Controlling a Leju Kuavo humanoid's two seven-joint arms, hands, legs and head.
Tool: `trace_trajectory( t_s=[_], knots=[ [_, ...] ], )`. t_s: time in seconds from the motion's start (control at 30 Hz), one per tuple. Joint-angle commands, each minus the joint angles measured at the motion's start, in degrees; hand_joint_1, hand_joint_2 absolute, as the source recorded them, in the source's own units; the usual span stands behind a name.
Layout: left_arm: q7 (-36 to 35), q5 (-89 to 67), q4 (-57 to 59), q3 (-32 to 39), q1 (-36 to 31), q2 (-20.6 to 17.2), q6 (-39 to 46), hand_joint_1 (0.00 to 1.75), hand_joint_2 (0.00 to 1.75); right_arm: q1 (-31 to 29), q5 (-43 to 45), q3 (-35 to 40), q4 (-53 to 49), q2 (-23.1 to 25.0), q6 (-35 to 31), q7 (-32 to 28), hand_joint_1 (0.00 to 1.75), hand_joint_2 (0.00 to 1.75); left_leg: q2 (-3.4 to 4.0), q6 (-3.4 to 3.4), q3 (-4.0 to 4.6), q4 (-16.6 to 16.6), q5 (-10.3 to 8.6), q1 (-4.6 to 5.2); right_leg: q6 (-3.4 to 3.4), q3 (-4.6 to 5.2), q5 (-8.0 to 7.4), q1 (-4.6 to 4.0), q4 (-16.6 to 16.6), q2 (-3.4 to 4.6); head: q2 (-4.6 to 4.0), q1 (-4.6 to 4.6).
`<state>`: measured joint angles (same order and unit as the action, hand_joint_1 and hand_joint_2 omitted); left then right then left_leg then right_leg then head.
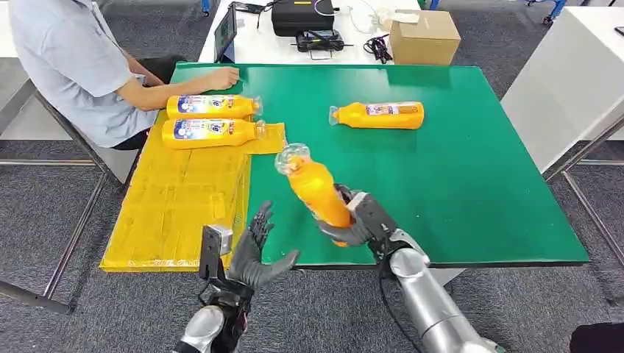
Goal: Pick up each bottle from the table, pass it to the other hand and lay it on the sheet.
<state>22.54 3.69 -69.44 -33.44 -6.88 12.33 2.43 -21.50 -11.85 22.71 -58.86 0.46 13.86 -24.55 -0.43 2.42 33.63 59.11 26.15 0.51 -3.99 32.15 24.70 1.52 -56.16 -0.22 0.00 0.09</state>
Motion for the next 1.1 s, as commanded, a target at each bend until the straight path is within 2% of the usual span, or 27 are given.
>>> trace_trajectory(
  t_s=[0.03, 0.33, 0.47, 0.9, 1.1],
  knots=[
    [0.97, -1.68, 3.72, -0.54, -4.86, -0.75, 2.73, 0.00, 1.75, -5.65, -2.19, 8.87, 9.68, 2.32, -1.28, 1.32, 1.75, 1.75, 0.19, -0.20, -0.08, -0.03, 0.01, -0.14, 0.26, -0.03, -0.05, -0.15, 0.04, 0.17, 0.00, -0.02],
    [0.56, 0.10, 2.38, 1.87, -4.65, -0.15, 4.09, 0.00, 1.75, -5.10, -5.83, 12.34, 10.78, 2.86, -4.60, 1.09, 1.75, 1.75, 0.12, -0.18, -0.02, -0.01, 0.01, -0.14, 0.23, -0.01, -0.03, -0.13, 0.02, 0.10, 0.00, 0.00],
    [-0.57, 3.69, 2.39, 2.79, -4.33, 0.04, 1.78, 0.00, 1.75, -4.89, -7.39, 14.00, 10.12, 3.23, -5.75, 1.24, 1.75, 1.75, 0.12, -0.15, 0.03, 0.01, 0.01, -0.12, 0.19, 0.04, -0.04, -0.11, 0.01, 0.11, 0.00, 0.00],
    [-2.88, 7.59, 4.20, 2.44, -4.71, 0.26, -1.27, 0.00, 1.75, -5.21, -7.68, 15.37, 10.02, 4.36, -6.61, 1.52, 1.75, 1.75, 0.07, -0.10, 0.05, 0.01, 0.01, -0.08, 0.13, 0.06, -0.01, -0.07, -0.01, 0.06, 0.00, 0.00],
    [-1.66, 9.20, 3.85, 3.26, -4.63, 0.35, -1.31, 0.00, 1.75, -5.18, -7.50, 15.47, 10.27, 3.91, -7.08, 1.45, 1.75, 1.75, 0.08, -0.17, 0.01, -0.01, 0.00, -0.12, 0.23, 0.01, -0.02, -0.12, 0.02, 0.07, 0.00, 0.00]
  ],
)
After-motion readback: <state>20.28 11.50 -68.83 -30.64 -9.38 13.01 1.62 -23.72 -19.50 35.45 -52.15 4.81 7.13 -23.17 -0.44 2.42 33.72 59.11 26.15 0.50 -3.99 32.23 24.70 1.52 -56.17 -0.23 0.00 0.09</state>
